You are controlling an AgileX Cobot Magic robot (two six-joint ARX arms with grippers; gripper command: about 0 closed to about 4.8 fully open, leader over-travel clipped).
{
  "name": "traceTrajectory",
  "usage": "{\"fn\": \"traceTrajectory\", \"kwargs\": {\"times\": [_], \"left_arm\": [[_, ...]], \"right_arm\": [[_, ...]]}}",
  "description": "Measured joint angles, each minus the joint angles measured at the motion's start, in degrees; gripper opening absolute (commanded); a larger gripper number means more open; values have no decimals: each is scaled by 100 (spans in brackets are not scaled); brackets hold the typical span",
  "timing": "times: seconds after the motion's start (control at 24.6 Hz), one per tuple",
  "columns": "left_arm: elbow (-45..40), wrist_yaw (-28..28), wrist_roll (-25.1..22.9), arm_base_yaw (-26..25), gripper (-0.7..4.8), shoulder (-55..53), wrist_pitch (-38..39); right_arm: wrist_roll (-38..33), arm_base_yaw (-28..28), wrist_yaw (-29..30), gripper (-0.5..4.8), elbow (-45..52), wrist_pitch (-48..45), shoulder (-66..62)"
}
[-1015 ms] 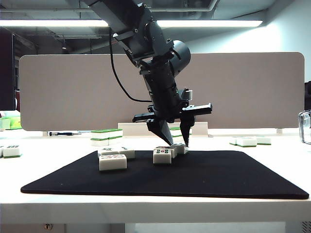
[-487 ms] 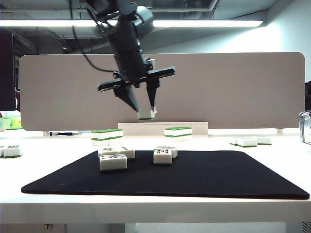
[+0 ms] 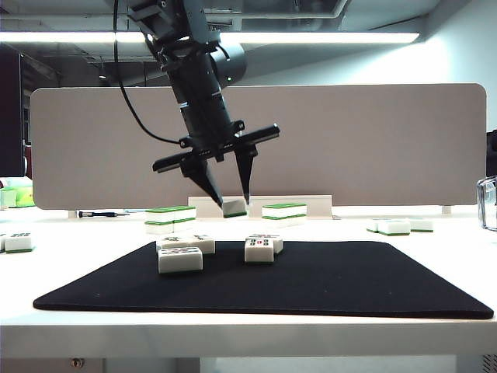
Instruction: Align six mahjong tiles in a row on the table.
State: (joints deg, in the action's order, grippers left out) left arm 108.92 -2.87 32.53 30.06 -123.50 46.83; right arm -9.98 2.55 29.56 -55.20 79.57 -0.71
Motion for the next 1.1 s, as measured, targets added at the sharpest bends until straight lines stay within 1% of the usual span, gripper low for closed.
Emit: {"fn": "traceTrajectory", "kwargs": {"times": [0.2, 0.61, 0.65, 0.69, 0.73, 0.77, 1.06, 1.1], "left_arm": [[-15, 9, 66, -24, 149, -229, 356], [-15, -57, 55, -15, 166, -267, 527], [-15, -66, 52, -15, 187, -267, 529], [-15, -81, 52, -13, 247, -267, 522], [-15, -85, 55, -13, 278, -267, 501], [-15, -107, 52, -13, 290, -267, 476], [-7, -129, 52, -15, 290, -267, 387], [-4, -129, -13, -15, 290, -256, 352]], "right_arm": [[0, 0, 0, -1, -2, 0, 0], [0, 0, 0, -1, -4, 0, 0], [0, 0, 0, -1, -4, 0, 0], [0, 0, 0, -1, -2, 0, 0], [0, 0, 0, -1, -4, 0, 0], [0, 0, 0, -1, -2, 0, 0], [0, 0, 0, -1, -4, 0, 0], [0, 0, 0, -1, -4, 0, 0]]}}
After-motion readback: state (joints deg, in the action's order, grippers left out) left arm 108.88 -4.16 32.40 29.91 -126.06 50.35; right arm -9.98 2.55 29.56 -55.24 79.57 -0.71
